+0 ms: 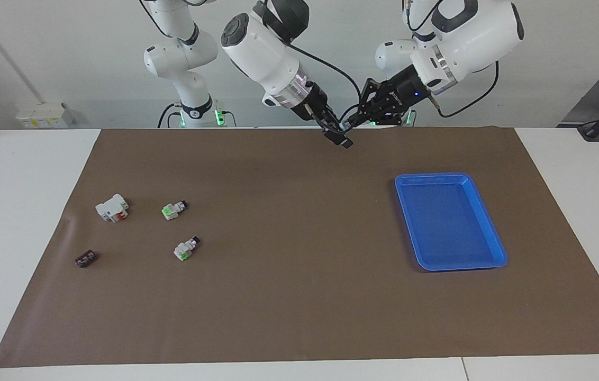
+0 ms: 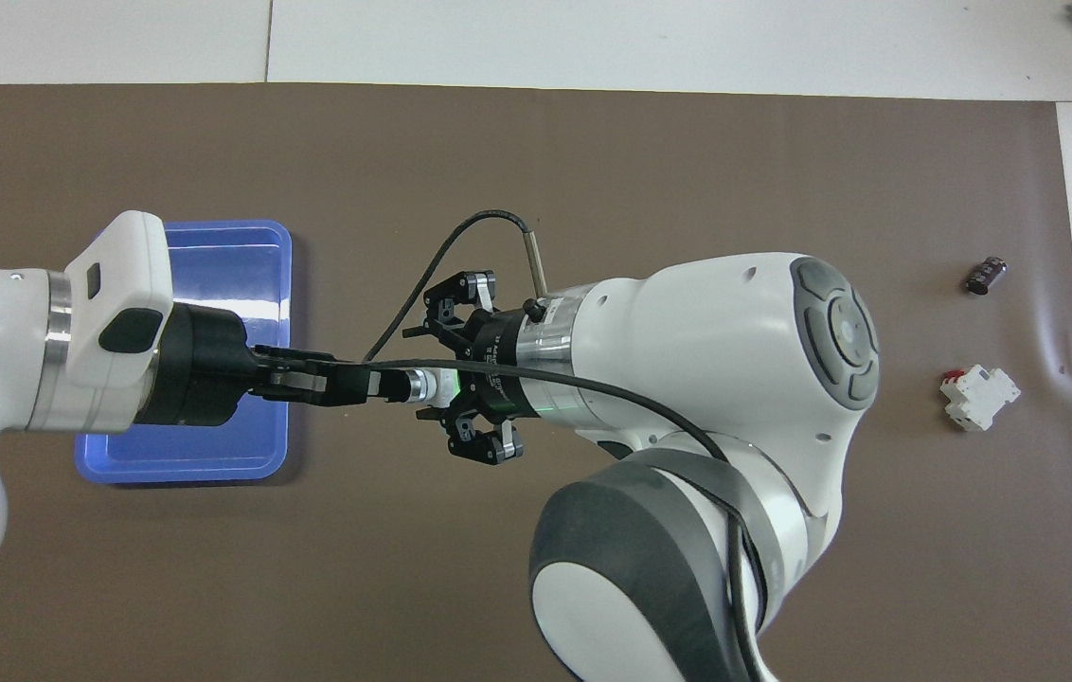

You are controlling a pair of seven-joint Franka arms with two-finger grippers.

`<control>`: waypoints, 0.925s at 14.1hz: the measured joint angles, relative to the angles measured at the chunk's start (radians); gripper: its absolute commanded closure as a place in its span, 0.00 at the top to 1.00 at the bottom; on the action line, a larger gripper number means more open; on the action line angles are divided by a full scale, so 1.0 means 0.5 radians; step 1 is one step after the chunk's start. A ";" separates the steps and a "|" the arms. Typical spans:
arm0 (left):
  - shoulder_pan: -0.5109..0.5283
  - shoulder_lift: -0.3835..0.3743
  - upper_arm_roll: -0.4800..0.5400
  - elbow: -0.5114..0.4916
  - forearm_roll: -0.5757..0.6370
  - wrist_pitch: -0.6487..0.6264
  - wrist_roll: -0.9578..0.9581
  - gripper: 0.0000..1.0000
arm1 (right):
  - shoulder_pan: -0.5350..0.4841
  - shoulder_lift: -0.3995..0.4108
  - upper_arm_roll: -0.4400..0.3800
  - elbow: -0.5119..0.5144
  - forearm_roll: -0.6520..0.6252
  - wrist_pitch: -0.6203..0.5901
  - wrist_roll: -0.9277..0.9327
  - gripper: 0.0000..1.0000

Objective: Turn and place switch with both arms
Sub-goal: 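Open the right gripper and withdraw it while the left gripper lowers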

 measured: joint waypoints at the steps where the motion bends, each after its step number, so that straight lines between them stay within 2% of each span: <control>1: -0.009 0.000 -0.003 -0.001 0.000 -0.004 -0.007 0.00 | 0.000 0.000 0.002 0.002 -0.002 0.012 -0.028 1.00; 6: 0.002 0.000 -0.006 -0.009 0.084 -0.005 -0.023 0.00 | -0.006 -0.023 0.003 0.012 -0.092 -0.031 -0.452 1.00; 11: 0.108 -0.001 0.005 -0.041 0.596 -0.007 -0.026 0.00 | -0.179 -0.109 -0.011 0.016 -0.271 -0.221 -0.927 1.00; 13: 0.147 -0.009 0.008 -0.088 0.798 -0.008 -0.028 0.00 | -0.257 -0.137 -0.015 0.016 -0.430 -0.281 -1.109 1.00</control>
